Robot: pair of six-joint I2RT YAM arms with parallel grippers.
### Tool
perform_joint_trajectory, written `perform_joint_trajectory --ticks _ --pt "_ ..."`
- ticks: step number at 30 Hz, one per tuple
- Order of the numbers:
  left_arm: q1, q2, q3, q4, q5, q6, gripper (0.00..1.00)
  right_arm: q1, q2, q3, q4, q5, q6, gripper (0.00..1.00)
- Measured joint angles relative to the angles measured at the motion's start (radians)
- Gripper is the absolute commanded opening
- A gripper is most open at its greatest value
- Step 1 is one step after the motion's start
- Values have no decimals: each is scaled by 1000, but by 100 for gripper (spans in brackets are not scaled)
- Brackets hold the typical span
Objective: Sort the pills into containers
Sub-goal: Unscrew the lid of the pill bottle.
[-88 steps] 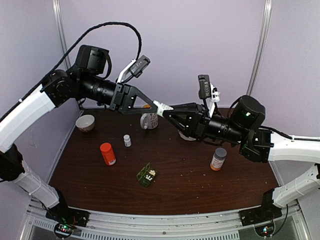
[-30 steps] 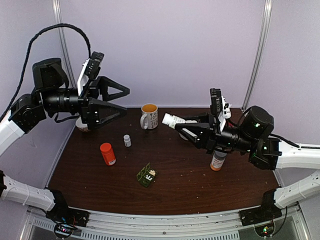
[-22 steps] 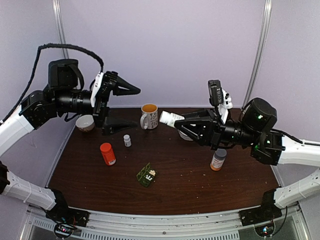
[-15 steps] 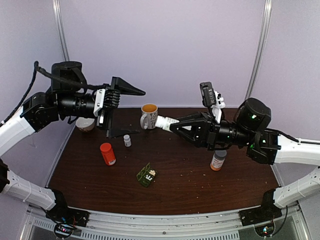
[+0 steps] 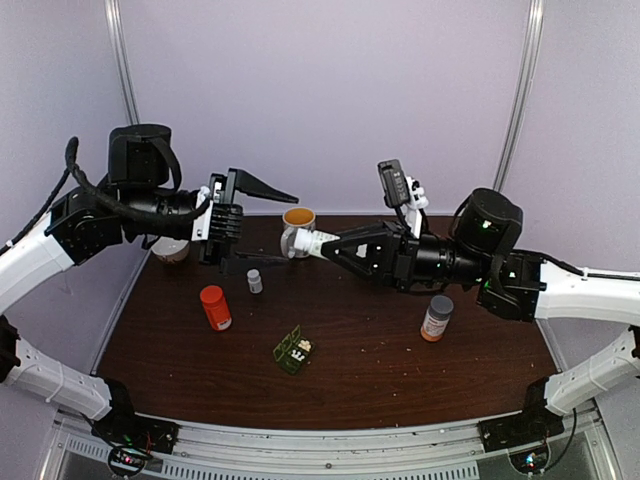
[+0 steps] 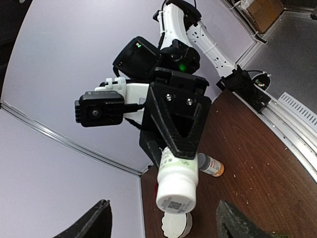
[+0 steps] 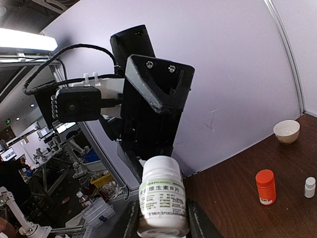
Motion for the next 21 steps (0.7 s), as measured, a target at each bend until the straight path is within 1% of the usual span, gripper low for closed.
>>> perform_joint_trajectory --ticks 1,2,4,8,12,15,17,21 --pt "0 0 0 0 0 4 66 0 5 3 1 -2 1 13" --pt "0 0 0 0 0 10 65 0 10 5 1 -5 2 13" --pt "0 2 0 0 -1 16 64 0 17 6 2 -9 5 13" --pt "0 7 0 0 4 21 60 0 26 6 10 -16 16 13" --pt "-1 16 0 0 10 23 59 0 34 6 25 -21 27 13" --pt "-2 19 0 0 15 23 52 0 35 6 34 -23 31 13" --pt "-2 21 0 0 21 22 51 0 35 6 41 -25 32 13" --pt "-2 23 0 0 25 25 45 0 35 6 52 -29 41 13"
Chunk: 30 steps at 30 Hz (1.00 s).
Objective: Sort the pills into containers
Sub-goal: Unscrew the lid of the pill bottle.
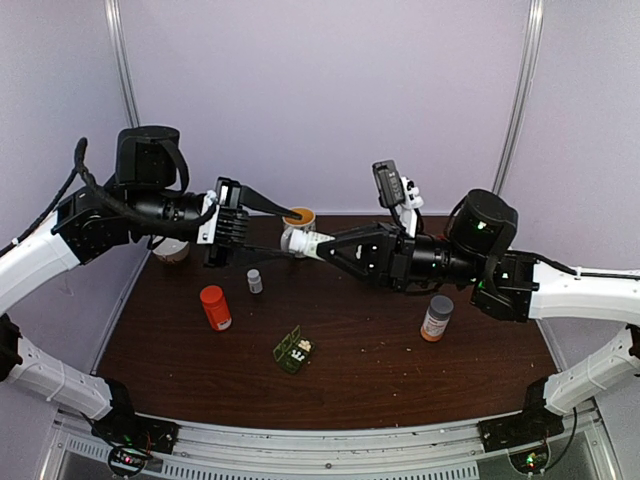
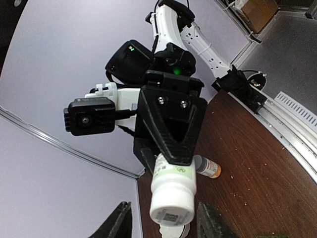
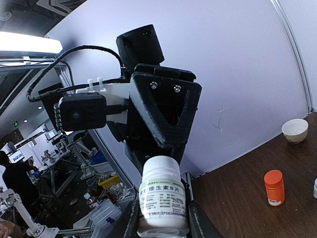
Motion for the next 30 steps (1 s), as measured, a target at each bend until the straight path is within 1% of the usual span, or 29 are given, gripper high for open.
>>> perform_joint_trajectory --ticks 2,9,11,13,15,19,22,26,30 --pt "0 0 0 0 1 0 44 0 4 0 5 -3 5 13" --pt "0 0 0 -2 6 6 31 -4 20 2 20 -7 11 13" --pt "0 0 0 -3 8 7 22 -5 23 3 28 -8 16 13" --pt "0 0 0 -6 11 9 9 -6 25 3 32 -11 18 13" --pt "0 0 0 -9 12 11 0 -8 26 4 34 -16 20 13" --pt "0 0 0 -10 14 12 0 -10 26 4 34 -23 18 12" --pt "0 2 2 -10 12 -24 0 -10 26 4 32 -26 -9 12" --pt "0 15 21 -14 24 -154 0 -13 19 6 22 -24 -134 12" --pt "0 34 54 -11 38 -372 0 -13 -5 32 -45 -2 -323 12"
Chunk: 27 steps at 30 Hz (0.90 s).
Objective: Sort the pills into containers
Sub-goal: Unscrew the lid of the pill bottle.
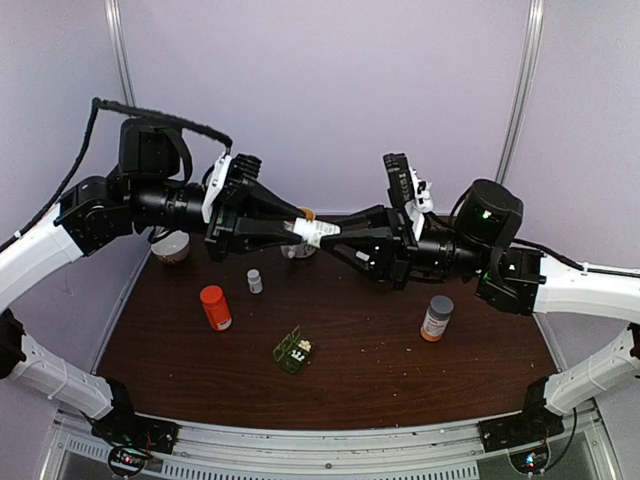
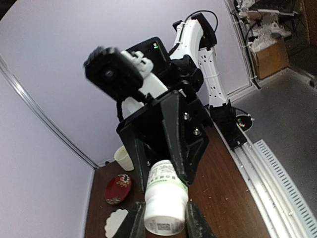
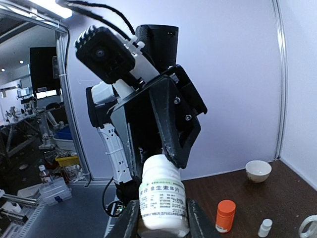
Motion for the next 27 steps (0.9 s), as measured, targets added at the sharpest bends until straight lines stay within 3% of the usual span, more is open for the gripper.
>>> perform_joint_trajectory --ticks 7,14,21,27 --pt "-14 26 28 55 -12 -504 0 5 -59 0 -46 69 -331 10" --pt "-16 84 28 103 -49 -966 0 3 -111 -80 -23 151 -494 8" --pt "29 59 -40 119 -63 -1247 0 10 -119 -148 19 215 -559 8" --pt "127 -26 -107 94 -109 -1322 0 9 -145 -224 32 245 -557 8"
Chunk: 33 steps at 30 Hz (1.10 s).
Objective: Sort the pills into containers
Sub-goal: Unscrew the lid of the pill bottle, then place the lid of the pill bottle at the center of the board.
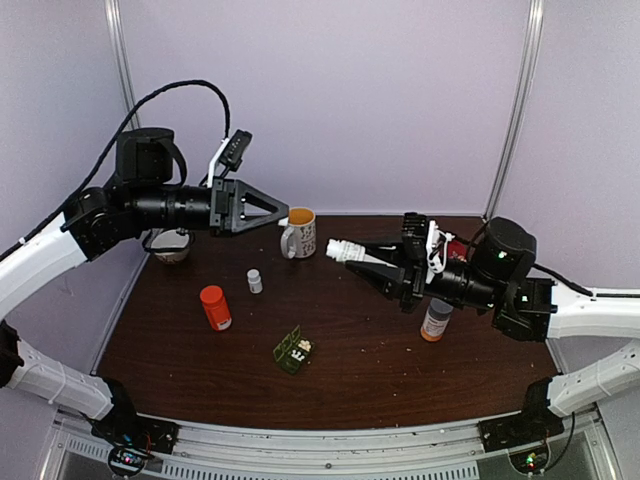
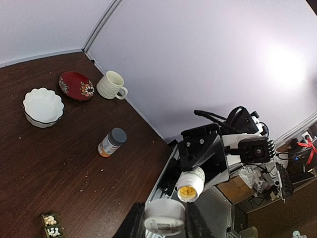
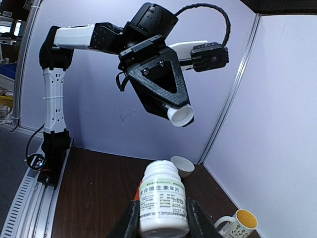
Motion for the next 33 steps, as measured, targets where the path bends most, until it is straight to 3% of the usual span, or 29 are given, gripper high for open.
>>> perform_joint_trajectory --ticks 4,10,15,22,33 --pt "12 -44 -3 -51 -37 16 0 0 -18 -34 17 3 17 8" --pt "14 -42 -19 -260 -241 140 0 4 -17 -68 72 -18 134 7" --pt "14 -27 -171 -328 -423 223 0 32 10 -116 151 -28 263 7" --pt "14 87 -330 -339 -568 256 0 108 85 -183 233 -18 379 7" --pt "1 217 -475 -244 -664 245 0 135 272 -275 391 20 480 5"
